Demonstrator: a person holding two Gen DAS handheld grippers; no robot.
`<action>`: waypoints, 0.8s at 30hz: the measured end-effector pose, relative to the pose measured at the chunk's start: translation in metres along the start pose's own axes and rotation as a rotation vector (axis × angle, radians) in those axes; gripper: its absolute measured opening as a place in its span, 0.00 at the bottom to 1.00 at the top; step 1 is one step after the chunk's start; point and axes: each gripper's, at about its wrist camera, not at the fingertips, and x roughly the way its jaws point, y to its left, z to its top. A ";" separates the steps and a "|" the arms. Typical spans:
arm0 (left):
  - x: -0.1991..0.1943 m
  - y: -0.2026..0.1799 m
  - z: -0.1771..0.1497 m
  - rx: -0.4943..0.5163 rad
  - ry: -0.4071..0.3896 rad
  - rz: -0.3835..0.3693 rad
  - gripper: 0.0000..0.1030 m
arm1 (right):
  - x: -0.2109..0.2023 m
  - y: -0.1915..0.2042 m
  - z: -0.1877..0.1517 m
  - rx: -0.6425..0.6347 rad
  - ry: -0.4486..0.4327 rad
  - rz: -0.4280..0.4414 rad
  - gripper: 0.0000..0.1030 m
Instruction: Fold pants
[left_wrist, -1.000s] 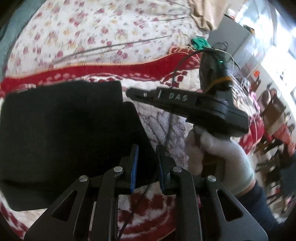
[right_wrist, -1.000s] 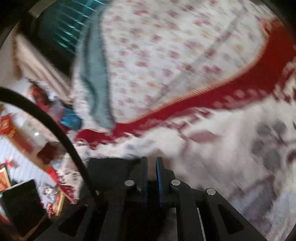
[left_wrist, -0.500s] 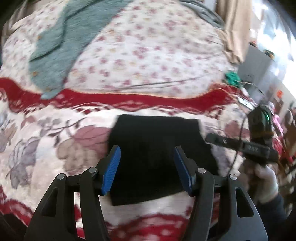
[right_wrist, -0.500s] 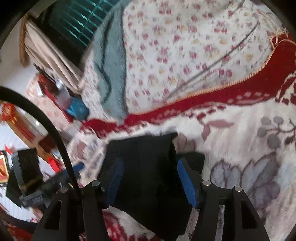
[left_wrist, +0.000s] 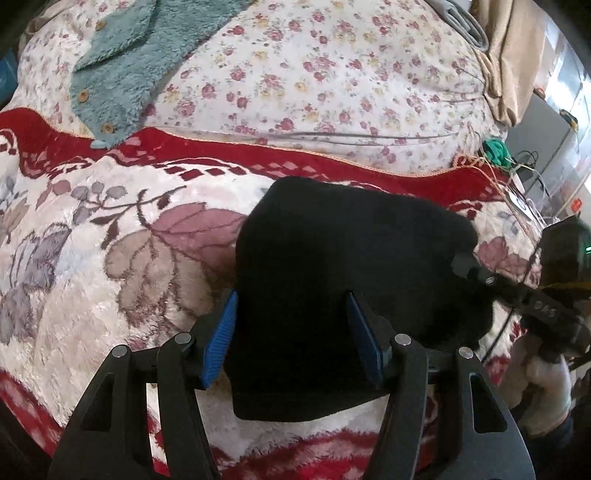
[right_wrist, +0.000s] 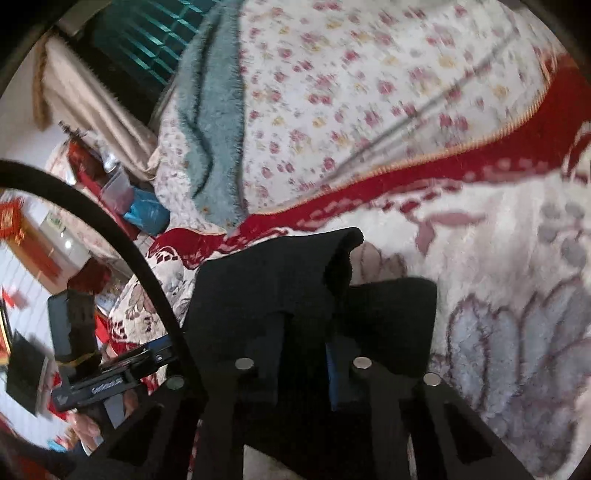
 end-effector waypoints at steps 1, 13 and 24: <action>-0.001 -0.003 0.000 0.003 0.004 -0.013 0.57 | -0.008 0.005 0.001 -0.018 -0.015 -0.004 0.15; -0.018 -0.010 -0.008 0.071 -0.017 -0.025 0.57 | -0.014 -0.025 -0.014 0.084 -0.018 -0.102 0.25; -0.017 -0.016 -0.027 0.121 0.006 0.015 0.57 | -0.041 0.000 -0.002 0.012 -0.048 -0.183 0.42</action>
